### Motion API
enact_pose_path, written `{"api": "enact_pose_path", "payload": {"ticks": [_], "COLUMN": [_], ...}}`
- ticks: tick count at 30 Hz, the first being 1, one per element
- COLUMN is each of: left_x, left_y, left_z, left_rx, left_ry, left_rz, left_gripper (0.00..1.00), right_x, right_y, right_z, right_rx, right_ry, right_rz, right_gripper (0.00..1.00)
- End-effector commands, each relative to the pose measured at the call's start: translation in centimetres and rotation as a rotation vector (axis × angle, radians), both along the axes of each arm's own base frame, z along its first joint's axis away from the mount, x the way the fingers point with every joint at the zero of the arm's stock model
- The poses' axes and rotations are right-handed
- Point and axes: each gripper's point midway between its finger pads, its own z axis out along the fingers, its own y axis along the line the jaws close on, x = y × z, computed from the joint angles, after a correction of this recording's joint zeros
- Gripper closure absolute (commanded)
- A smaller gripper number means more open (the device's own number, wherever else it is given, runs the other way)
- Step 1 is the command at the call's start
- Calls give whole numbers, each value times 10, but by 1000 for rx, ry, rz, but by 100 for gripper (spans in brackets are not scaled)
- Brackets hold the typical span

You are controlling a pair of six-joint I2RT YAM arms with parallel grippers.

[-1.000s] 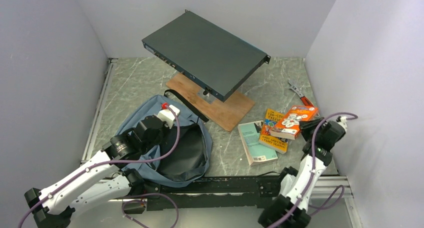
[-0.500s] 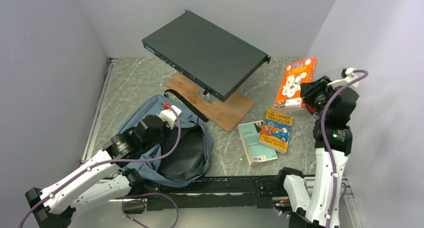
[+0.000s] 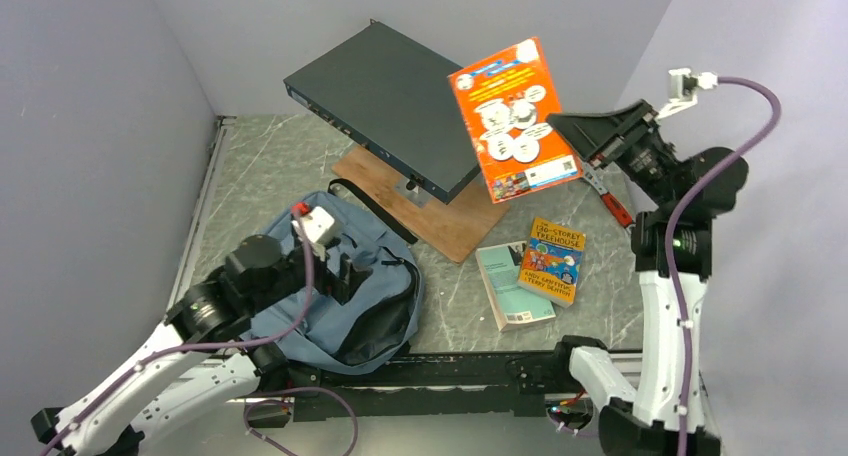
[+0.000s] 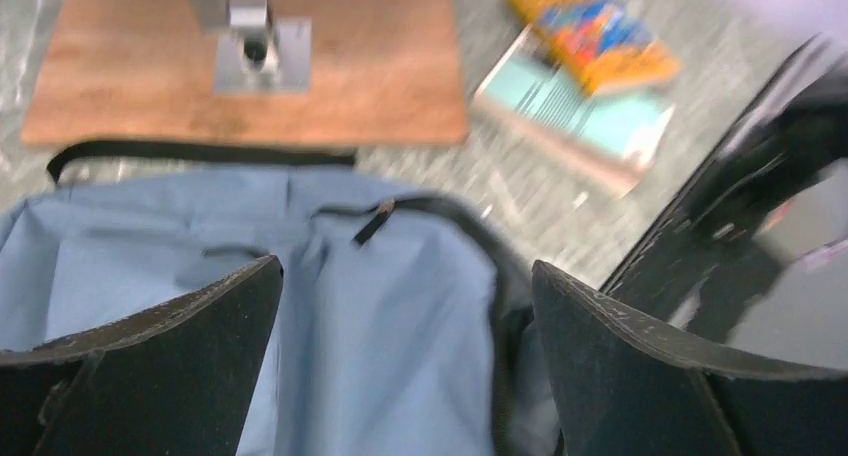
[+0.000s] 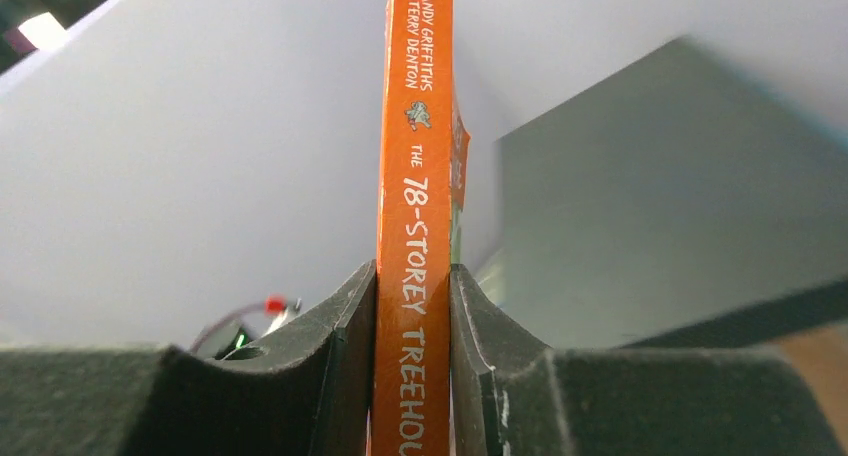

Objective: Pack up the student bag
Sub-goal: Place the book in the student bag.

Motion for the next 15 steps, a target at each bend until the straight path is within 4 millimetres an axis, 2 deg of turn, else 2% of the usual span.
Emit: {"api": "enact_pose_path", "payload": {"ticks": [1, 4, 5, 8, 10, 15], "left_x": [-26, -41, -46, -51, -51, -44], "left_y": [-9, -21, -27, -34, -36, -28], "left_z": [125, 184, 199, 230, 236, 232], "left_rx": [-411, -612, -654, -756, -823, -1000], "left_ry": [-77, -28, -10, 37, 66, 149], "left_rz": [-64, -135, -171, -211, -212, -145], "left_gripper": [0, 0, 0, 0, 0, 0], "right_x": [-45, -46, -53, -57, -62, -60], "right_y": [57, 97, 112, 135, 146, 163], "right_z": [32, 20, 17, 12, 13, 7], "right_rx": [53, 99, 113, 165, 216, 299], "right_ry": [-78, -25, -15, 9, 4, 51], "right_rz": [364, 509, 562, 614, 668, 743], "right_gripper": [100, 100, 100, 100, 100, 100]}}
